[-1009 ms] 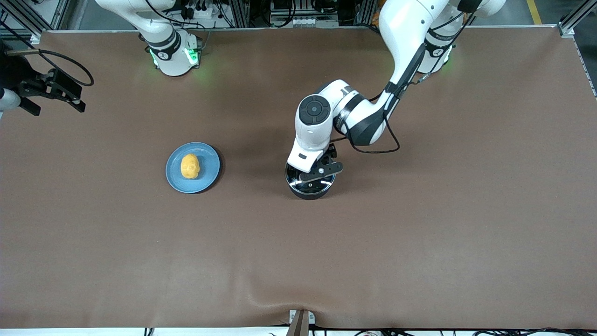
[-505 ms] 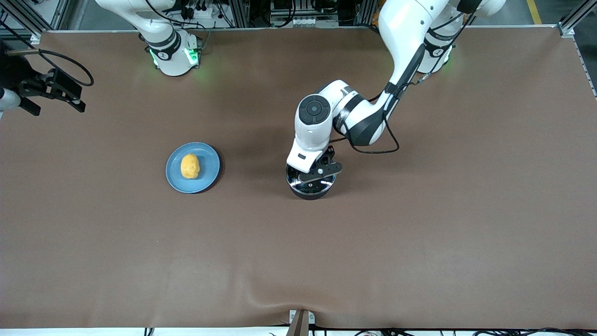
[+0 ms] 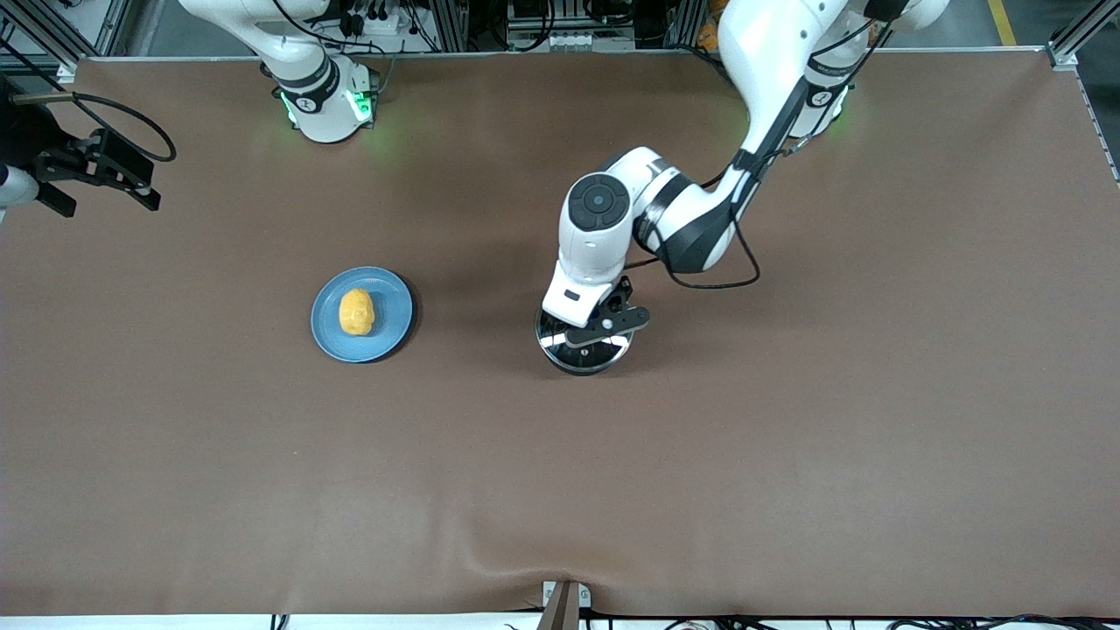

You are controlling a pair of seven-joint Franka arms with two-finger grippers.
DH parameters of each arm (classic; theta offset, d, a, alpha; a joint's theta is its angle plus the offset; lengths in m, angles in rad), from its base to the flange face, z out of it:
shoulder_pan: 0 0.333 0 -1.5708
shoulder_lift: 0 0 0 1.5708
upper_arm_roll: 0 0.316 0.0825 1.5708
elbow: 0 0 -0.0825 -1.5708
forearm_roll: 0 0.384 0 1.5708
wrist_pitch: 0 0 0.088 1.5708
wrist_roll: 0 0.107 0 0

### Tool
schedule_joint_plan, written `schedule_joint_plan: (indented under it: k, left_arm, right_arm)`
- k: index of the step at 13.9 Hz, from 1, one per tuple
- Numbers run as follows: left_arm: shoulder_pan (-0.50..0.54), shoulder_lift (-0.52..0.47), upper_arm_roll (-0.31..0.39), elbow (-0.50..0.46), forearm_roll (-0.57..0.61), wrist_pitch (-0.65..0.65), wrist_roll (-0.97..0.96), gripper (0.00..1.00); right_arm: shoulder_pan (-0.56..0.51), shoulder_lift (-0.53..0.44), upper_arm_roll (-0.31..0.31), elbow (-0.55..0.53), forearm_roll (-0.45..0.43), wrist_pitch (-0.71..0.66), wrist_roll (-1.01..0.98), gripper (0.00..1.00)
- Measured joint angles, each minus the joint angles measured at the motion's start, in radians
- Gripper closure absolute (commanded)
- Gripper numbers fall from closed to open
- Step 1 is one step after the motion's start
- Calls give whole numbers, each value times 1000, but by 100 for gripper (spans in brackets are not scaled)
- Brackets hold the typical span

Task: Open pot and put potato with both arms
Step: 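Lift the lid off the saucepan while the right gripper reaches the potato, then set the lid on the table while the right gripper grasps the potato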

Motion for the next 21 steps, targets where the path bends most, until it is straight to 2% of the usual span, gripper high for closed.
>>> schedule_joint_plan:
  k: [4, 6, 12, 15, 18, 21]
  left_arm:
    - [71, -106, 4, -4, 0, -96, 30, 73]
    - [133, -167, 3, -43, 0, -122, 88, 73]
    - [382, -391, 2, -291, -42, -128, 449, 73]
    - [491, -451, 3, -382, -69, -127, 598, 73]
    - [547, -456, 2, -470, -71, -63, 687, 71]
    - [581, -443, 2, -612, -71, 109, 750, 71]
  right_arm:
    - [0, 5, 1, 0, 0, 0, -3, 0]
    - [1, 29, 3, -1, 0, 0, -4, 0]
    - [21, 152, 5, -4, 1, 2, -5, 0]
    - [42, 209, 5, -21, 1, 44, -5, 0]
    - [44, 232, 5, -121, 1, 169, -4, 0]
    - [44, 235, 5, -244, 7, 307, 2, 0]
